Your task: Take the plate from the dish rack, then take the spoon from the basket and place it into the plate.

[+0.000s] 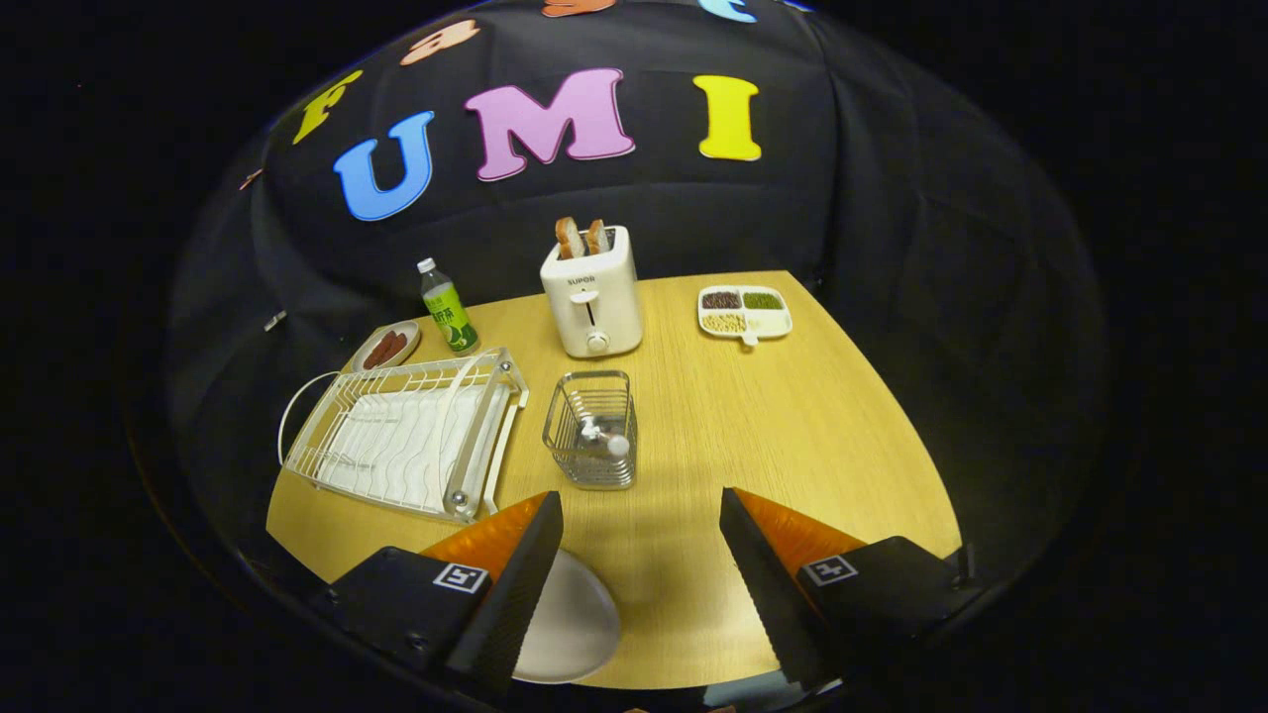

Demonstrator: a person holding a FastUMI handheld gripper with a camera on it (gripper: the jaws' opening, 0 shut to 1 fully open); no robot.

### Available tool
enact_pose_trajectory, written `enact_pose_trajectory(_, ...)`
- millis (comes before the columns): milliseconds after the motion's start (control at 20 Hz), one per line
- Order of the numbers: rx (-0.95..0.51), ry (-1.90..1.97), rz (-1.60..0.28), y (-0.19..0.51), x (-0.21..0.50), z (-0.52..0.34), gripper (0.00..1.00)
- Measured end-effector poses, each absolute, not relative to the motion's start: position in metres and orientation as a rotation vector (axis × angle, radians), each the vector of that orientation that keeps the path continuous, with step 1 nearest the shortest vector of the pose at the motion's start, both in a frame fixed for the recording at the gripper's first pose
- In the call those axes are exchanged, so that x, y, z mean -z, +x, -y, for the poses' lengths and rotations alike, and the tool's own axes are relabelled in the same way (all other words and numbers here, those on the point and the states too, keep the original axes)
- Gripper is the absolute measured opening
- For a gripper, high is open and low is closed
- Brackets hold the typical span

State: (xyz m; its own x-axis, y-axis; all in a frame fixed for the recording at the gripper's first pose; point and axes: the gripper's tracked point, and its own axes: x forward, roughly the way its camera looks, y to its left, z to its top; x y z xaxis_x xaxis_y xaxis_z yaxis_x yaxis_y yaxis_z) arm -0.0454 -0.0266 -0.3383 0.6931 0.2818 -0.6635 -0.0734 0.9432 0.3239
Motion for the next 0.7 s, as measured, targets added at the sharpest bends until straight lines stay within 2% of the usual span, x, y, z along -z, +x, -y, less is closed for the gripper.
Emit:
enact_pose_trajectory(250,-0.292,0.207,-0.815,-0.019,0.356,0.016,0.98)
enact_pose_trajectory(400,-0.328,0.188,-0.83,-0.003,0.372,0.007,0.93)
enact_pose_trajectory(600,-0.387,0.201,-0.872,0.004,0.389,-0.012,0.73)
enact_pose_trajectory(700,-0.4,0.185,-0.873,0.006,0.395,-0.017,0.54)
